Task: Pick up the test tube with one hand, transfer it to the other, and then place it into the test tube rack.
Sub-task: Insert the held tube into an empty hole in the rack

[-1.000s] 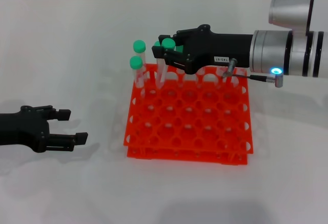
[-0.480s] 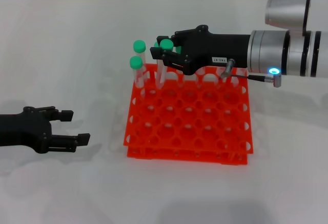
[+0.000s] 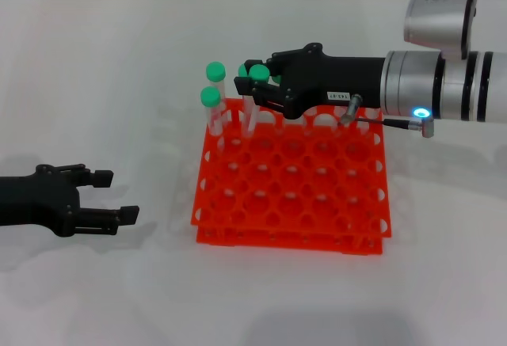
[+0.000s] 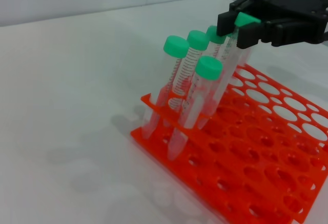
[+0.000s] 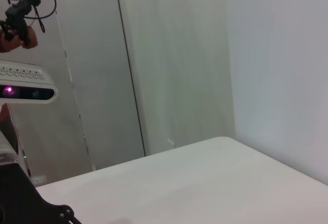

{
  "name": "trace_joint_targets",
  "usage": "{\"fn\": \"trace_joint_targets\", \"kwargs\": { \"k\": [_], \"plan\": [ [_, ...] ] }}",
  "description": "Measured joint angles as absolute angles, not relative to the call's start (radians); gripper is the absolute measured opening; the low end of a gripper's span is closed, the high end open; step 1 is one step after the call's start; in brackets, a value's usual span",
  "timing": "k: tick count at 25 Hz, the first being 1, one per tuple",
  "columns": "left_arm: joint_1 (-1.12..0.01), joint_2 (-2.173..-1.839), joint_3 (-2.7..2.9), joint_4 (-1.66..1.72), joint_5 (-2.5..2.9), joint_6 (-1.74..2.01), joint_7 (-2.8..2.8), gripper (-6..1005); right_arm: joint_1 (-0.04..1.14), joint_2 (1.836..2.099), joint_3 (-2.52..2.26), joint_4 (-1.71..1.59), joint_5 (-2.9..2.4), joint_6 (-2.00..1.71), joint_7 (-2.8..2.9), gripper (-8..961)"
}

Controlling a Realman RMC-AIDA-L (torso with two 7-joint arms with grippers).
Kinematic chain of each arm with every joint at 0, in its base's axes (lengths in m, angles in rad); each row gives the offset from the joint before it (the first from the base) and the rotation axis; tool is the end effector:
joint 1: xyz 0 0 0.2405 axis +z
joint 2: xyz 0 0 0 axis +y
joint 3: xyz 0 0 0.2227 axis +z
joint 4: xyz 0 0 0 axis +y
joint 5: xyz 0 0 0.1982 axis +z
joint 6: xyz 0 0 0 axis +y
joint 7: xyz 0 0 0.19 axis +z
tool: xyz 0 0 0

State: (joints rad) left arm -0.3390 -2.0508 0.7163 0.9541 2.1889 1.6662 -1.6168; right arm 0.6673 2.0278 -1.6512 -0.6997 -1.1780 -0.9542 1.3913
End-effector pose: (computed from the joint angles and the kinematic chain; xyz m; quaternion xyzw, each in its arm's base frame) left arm -0.2747 0.2783 0.0144 -0.9365 -0.3046 -0.1139 0.1314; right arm 0.0966 0.3709 -0.0906 -0.9460 0.1320 0.2568 0.1473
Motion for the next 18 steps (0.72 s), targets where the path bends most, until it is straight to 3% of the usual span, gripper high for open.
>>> {"fn": "trace_joint_targets", "kwargs": {
  "k": [18],
  "plan": [
    [-0.344,-2.054,0.721,0.953,2.185,1.653,-1.617,884,0.678,2.028,-1.656,-0.673,-1.179,-0.943,1.39,265]
  ]
}}
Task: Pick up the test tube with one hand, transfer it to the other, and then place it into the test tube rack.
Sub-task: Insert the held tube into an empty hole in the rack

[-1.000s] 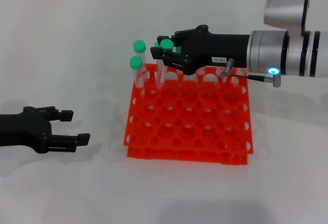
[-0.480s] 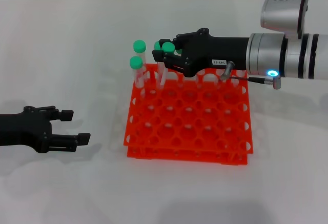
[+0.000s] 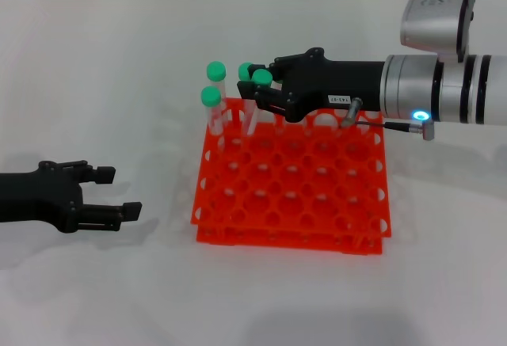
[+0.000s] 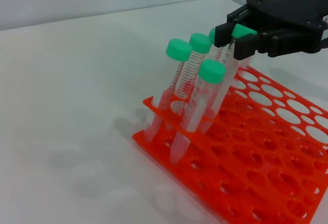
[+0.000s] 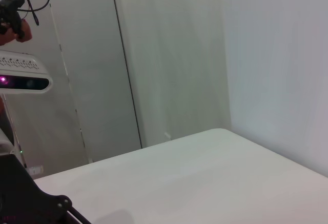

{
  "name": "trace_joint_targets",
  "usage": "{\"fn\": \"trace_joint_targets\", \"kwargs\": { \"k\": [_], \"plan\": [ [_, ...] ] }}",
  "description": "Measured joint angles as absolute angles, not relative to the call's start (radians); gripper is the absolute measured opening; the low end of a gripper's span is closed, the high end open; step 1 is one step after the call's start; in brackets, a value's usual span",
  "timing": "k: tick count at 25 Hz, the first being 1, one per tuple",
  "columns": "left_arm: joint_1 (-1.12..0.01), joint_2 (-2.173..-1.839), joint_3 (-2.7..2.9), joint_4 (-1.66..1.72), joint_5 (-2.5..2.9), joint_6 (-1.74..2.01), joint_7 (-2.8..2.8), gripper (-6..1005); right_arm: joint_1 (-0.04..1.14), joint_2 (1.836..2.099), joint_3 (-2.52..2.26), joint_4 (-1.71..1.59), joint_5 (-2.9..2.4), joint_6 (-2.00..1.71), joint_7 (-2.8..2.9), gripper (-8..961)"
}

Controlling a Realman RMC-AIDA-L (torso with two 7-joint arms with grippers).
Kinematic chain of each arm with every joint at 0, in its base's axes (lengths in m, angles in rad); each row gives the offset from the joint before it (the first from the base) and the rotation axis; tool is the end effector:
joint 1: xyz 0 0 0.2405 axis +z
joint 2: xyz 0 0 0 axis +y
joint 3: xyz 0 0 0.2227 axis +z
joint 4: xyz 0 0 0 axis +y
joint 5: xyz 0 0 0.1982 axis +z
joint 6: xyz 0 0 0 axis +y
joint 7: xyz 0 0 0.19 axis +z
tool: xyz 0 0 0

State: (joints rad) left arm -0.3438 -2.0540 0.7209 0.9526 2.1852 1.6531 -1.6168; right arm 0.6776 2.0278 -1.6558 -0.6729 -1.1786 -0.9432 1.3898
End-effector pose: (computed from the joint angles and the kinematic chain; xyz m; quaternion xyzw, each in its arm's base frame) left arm -0.2733 0.2813 0.0130 -0.9366 -0.3025 -0.1146 0.1347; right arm 0.1020 0.3723 -0.0938 -0.9472 0.1387 0.2476 0.1495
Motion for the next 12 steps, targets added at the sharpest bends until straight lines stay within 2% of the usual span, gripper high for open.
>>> {"fn": "trace_joint_targets", "kwargs": {
  "k": [12],
  "plan": [
    [-0.35,-2.054,0.721,0.951,2.186,1.652,-1.617,884,0.677,2.028,-1.658,-0.672,-1.181,-0.943,1.384,265]
  ]
}}
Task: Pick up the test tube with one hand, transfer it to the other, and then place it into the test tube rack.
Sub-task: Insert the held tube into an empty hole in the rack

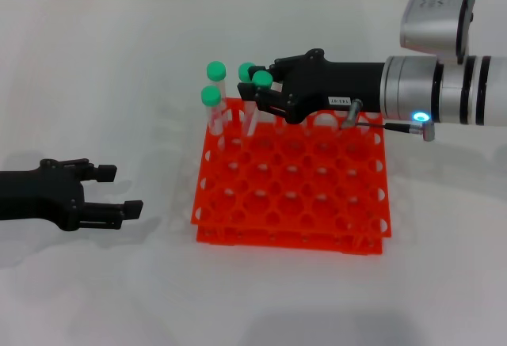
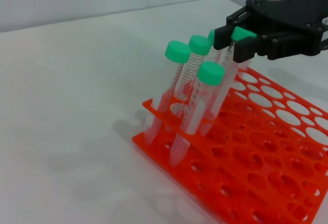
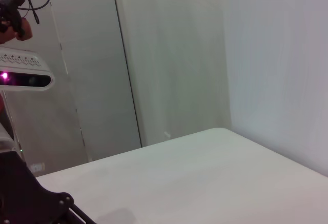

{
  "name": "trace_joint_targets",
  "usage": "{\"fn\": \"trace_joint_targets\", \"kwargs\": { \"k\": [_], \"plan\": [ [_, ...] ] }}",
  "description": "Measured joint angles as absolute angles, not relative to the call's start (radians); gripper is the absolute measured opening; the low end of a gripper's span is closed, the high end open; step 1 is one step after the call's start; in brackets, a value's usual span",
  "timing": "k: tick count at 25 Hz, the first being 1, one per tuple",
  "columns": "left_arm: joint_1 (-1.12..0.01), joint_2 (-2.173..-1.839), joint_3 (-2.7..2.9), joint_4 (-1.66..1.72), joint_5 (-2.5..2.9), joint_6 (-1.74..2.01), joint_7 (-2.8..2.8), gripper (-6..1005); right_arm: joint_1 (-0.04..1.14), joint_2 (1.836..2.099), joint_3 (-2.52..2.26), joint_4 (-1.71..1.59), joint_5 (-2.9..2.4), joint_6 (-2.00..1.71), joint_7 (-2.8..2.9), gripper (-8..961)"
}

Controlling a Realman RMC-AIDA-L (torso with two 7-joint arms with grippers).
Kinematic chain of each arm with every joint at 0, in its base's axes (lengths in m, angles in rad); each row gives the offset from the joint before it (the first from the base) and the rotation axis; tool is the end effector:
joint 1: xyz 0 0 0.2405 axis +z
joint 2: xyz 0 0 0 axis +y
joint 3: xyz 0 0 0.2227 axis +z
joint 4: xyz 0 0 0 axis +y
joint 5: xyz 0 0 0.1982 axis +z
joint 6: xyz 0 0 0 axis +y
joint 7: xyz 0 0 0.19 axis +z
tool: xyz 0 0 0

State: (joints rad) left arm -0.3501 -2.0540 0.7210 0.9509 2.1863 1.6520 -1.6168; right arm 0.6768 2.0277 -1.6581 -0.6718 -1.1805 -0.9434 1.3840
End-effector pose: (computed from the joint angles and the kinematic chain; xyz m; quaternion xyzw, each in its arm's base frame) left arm -0.2719 0.2828 0.0127 -0.9374 -0.3003 -0.1146 0.1342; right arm 0.1030 0.3717 -0.0945 -0.9481 0.1359 0.2454 0.1493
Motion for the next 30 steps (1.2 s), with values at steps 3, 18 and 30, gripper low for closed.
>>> {"fn": "trace_joint_targets", "kwargs": {
  "k": [3,18,30],
  "plan": [
    [-0.35,-2.054,0.721,0.951,2.187,1.652,-1.617,884,0.676,2.028,-1.663,-0.672,-1.18,-0.943,1.383,265],
    [-0.35,-2.055,0.721,0.951,2.187,1.651,-1.617,884,0.676,2.028,-1.664,-0.679,-1.183,-0.942,1.382,265],
    [-0.356,-2.056,0.721,0.94,2.184,1.65,-1.614,884,0.679,2.027,-1.673,-0.686,-1.183,-0.948,1.383,265]
  ]
}}
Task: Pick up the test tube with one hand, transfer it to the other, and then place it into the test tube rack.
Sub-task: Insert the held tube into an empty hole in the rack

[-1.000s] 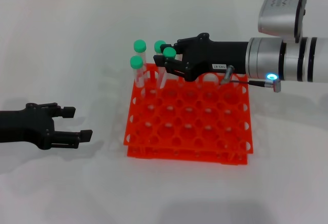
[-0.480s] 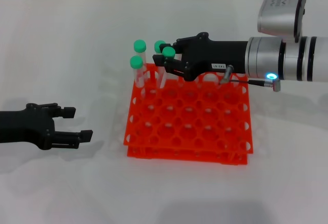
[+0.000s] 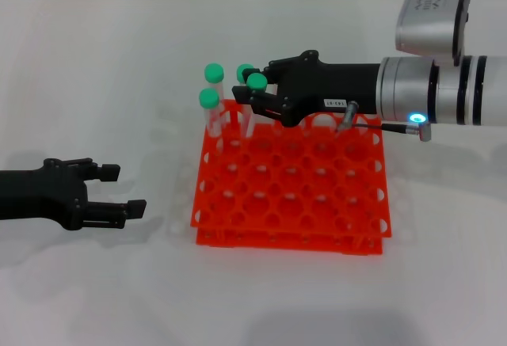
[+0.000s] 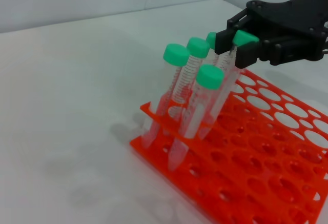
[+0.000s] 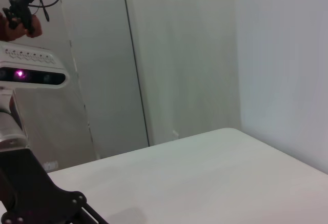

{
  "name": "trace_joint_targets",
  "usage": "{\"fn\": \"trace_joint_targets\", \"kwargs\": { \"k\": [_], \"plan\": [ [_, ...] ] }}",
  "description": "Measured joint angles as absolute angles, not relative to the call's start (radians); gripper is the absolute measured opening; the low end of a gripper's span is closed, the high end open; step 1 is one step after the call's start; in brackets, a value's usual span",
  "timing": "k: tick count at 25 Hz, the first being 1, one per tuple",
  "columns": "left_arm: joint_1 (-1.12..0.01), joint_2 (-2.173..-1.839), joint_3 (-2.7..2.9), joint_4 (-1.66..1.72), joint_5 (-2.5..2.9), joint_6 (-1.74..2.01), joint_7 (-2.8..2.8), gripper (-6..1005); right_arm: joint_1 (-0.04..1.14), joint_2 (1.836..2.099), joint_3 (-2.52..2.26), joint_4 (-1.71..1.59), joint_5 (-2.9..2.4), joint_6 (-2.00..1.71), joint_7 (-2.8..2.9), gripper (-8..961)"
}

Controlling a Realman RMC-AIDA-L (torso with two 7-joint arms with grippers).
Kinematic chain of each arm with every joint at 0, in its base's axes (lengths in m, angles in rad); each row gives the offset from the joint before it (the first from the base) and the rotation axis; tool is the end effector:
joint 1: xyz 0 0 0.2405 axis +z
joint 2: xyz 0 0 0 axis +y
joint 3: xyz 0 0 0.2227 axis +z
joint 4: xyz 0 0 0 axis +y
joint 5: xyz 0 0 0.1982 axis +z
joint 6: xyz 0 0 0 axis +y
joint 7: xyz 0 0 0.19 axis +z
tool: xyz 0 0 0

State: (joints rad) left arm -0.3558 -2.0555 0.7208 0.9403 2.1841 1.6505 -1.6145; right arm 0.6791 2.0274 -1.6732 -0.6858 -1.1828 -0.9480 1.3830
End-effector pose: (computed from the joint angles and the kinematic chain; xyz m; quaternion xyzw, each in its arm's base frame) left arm -0.2703 0.2834 0.0105 -0.9374 -0.3003 -0.1180 0.1313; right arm 0.0982 0.3685 -0.0965 -0.9511 0.1246 0.2444 0.1418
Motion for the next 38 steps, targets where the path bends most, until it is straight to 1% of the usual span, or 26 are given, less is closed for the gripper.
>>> {"fn": "trace_joint_targets", "kwargs": {
  "k": [16,38],
  "plan": [
    [-0.356,-2.055,0.722,0.939,2.183,1.651,-1.614,884,0.682,2.023,-1.694,-0.707,-1.183,-0.946,1.388,265],
    [-0.352,-2.058,0.715,0.939,2.181,1.651,-1.592,884,0.724,2.025,-1.725,-0.698,-1.184,-0.942,1.39,265]
  ]
}}
